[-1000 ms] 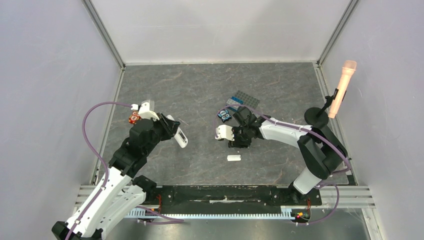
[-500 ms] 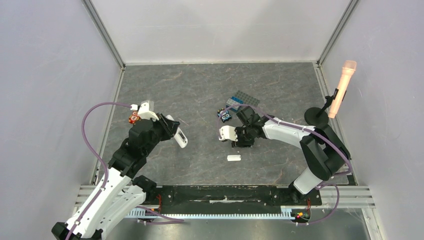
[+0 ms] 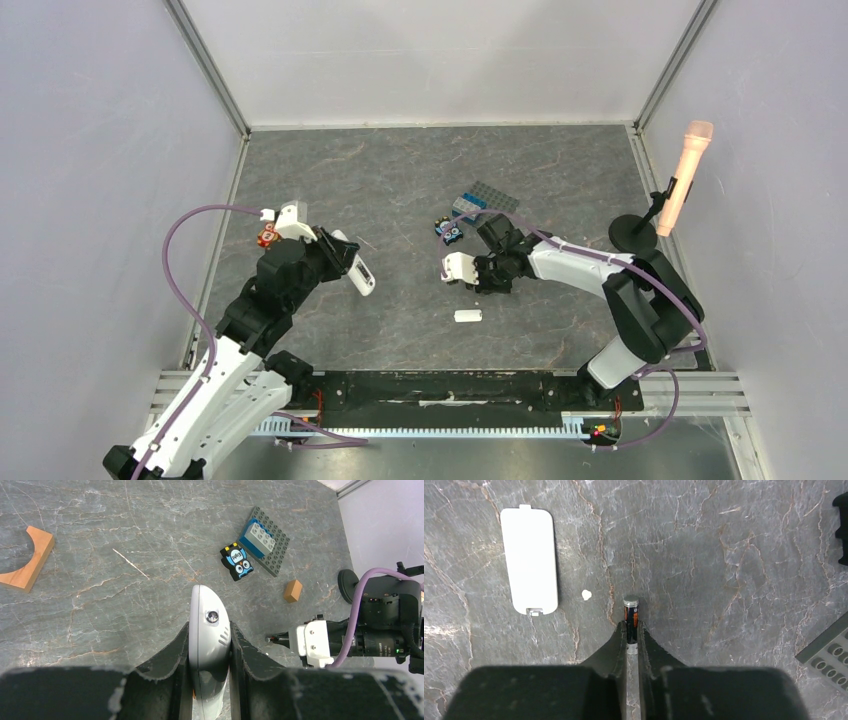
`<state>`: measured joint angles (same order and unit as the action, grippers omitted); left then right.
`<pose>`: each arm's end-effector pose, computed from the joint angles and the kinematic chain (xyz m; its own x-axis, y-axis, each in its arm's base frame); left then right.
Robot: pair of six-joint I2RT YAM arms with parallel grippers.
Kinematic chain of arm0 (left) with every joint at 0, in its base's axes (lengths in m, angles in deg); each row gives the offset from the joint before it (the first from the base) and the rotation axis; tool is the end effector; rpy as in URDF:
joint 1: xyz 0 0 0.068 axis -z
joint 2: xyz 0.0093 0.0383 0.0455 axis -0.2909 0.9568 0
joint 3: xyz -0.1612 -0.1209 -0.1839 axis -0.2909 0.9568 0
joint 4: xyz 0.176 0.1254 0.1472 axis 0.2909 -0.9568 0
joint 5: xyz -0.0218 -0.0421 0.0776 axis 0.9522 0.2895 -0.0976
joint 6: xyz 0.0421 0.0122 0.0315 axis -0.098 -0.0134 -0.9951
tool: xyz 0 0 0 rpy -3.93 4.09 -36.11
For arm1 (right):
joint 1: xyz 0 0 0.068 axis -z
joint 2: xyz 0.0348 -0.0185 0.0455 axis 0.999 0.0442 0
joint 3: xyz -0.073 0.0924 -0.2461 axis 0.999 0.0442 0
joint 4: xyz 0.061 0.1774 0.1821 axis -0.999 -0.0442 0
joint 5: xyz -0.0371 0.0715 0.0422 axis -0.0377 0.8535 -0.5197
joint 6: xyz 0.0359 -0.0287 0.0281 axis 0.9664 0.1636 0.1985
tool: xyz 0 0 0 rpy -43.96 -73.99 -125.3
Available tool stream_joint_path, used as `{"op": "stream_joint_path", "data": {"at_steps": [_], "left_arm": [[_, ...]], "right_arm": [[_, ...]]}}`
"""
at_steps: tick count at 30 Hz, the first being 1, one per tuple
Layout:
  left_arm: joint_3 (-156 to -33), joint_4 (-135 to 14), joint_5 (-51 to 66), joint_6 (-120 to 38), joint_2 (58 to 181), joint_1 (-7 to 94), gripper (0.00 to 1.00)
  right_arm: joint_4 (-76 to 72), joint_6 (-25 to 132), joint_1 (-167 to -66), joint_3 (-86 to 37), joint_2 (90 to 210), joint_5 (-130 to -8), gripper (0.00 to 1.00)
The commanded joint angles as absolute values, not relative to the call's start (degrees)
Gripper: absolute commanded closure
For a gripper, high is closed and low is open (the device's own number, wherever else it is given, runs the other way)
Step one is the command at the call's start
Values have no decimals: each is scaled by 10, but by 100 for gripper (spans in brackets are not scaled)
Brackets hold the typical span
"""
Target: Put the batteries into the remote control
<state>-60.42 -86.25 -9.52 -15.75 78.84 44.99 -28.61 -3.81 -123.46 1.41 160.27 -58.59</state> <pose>0.1316 -0.0642 0.3008 -0.4496 -0.4359 -0.7797 0.0879 0.8470 -0.5242 0.2270 0.1784 0.1587 0.0205 -0.8926 -0.4504 -0.9953 0.0244 -0.0938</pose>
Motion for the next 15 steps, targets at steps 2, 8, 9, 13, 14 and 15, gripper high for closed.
{"op": "stream_joint_path", "data": {"at_steps": [2,8,9,13,14,15], "left_arm": [[-608,-838,-95,-140,781,447,98],[-592,-811,-68,-136,780,447,98],[-588,-802,-58,-136,780,447,98],[-556,-730,20,-134,776,447,98],[-546,-702,48,-132,774,448,98],[-532,-667,75,-131,772,447,98]], "right_arm": [[-253,-29,-1229,18,1596,-593,100],[-229,30,-1230,-14,1540,-492,100],[-221,51,-1230,-19,1529,-474,100],[-91,303,-1231,0,1464,-458,100],[-50,367,-1232,7,1446,-458,100],[-24,424,-1233,12,1432,-429,100]]}}
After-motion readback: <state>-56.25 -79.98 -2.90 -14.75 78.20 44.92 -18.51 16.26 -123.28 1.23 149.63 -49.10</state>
